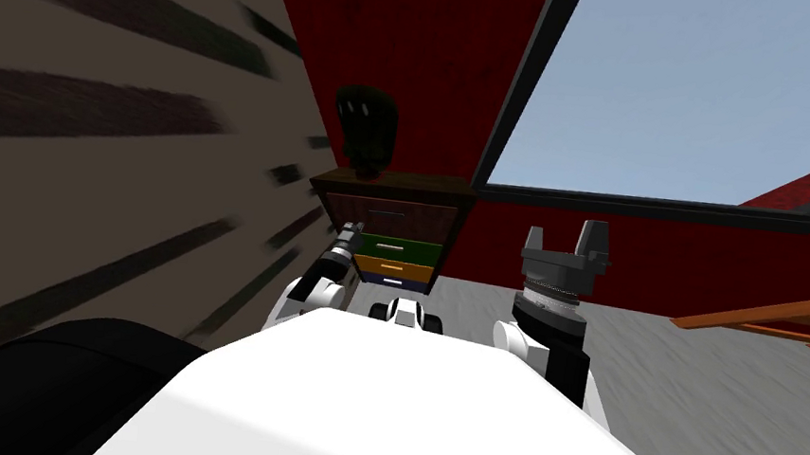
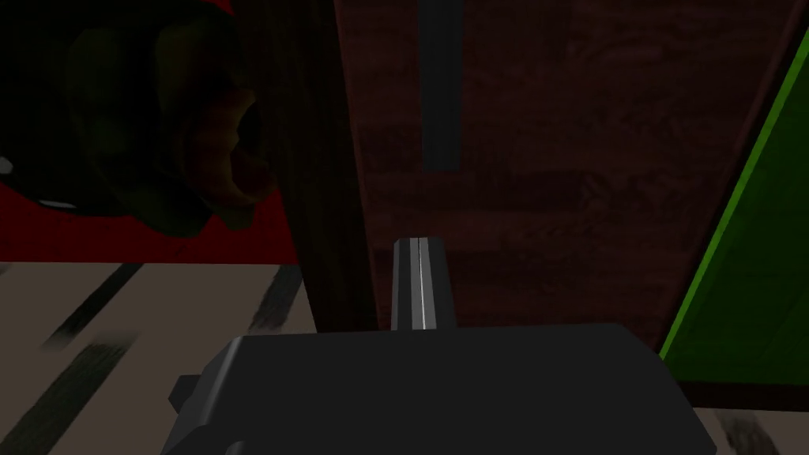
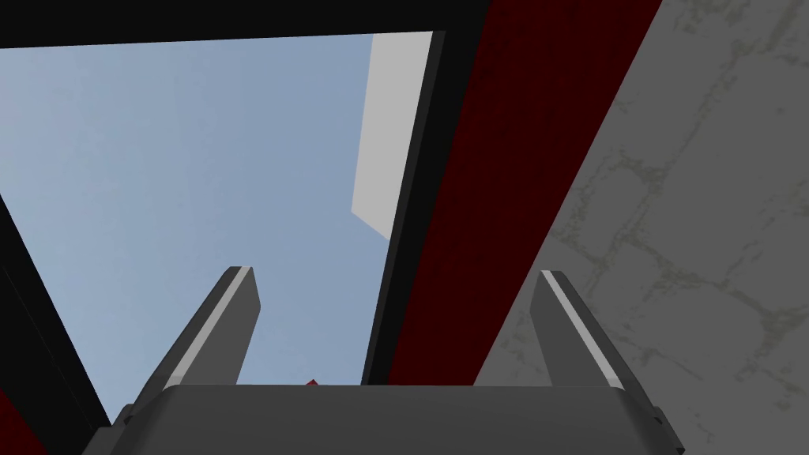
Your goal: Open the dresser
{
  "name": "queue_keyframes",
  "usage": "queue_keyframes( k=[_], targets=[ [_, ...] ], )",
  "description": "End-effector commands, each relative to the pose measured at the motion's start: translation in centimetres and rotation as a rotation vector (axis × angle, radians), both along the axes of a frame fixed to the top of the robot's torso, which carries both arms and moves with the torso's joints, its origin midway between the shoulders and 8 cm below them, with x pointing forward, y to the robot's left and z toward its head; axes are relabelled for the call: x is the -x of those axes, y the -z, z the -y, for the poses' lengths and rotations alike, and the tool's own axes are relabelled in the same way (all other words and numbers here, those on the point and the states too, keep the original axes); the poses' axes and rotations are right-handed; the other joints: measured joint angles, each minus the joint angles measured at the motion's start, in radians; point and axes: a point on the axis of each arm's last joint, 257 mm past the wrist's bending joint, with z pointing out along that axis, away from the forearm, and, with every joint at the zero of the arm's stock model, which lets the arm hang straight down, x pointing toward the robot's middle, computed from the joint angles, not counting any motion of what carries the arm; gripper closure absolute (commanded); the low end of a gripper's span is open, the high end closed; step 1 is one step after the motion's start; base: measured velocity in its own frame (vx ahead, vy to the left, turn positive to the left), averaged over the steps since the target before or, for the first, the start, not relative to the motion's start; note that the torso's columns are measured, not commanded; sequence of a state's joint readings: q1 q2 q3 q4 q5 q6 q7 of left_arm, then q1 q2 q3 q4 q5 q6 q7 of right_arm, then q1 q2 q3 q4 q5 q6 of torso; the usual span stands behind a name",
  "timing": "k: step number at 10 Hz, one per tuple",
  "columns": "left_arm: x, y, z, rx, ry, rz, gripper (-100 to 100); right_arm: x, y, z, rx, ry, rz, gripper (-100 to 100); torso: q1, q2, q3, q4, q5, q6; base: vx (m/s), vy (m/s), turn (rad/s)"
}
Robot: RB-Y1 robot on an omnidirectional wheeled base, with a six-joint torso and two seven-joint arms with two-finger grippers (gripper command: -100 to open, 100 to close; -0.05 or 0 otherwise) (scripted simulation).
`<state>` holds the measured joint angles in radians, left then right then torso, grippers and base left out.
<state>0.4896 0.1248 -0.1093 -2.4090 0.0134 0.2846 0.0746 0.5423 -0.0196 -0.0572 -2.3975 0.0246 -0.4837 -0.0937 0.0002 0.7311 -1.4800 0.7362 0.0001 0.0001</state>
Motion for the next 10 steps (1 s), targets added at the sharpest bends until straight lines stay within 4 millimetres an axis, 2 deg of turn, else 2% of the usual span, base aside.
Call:
queue_keyframes(
  k=[1, 3, 6, 7, 10],
  targets=[
    [-0.3, 0.3, -0.1, 0.006, -0.005, -0.004, -100, 0.0, 0.0, 0.0, 0.000, 0.000, 0.000, 0, -0.002, -0.006, -0.004, -0.002, -0.001, 0.000, 0.153, -0.027, -0.009],
    [-0.6, 0.6, -0.3, 0.012, -0.009, -0.008, -100, 0.0, 0.0, 0.0, 0.000, 0.000, 0.000, 0, -0.001, -0.001, -0.001, -0.001, 0.000, 0.000, 0.196, -0.024, -0.009],
    [-0.3, 0.2, -0.2, 0.010, -0.010, -0.004, -100, 0.0, 0.0, 0.0, 0.000, 0.000, 0.000, 0, 0.001, 0.012, 0.008, 0.004, 0.000, 0.000, 0.094, -0.001, -0.007],
    [-0.3, 0.1, -0.2, 0.009, -0.010, -0.006, 100, 0.0, 0.0, 0.0, 0.000, 0.000, 0.000, 0, 0.000, 0.012, 0.007, 0.003, 0.000, 0.000, 0.013, 0.001, 0.002],
    [0.4, -0.2, 0.0, 0.009, -0.003, -0.006, 100, 0.0, 0.0, 0.0, 0.000, 0.000, 0.000, 0, 0.000, 0.016, 0.010, 0.003, 0.000, 0.000, -0.164, -0.001, 0.021]
  ],
)
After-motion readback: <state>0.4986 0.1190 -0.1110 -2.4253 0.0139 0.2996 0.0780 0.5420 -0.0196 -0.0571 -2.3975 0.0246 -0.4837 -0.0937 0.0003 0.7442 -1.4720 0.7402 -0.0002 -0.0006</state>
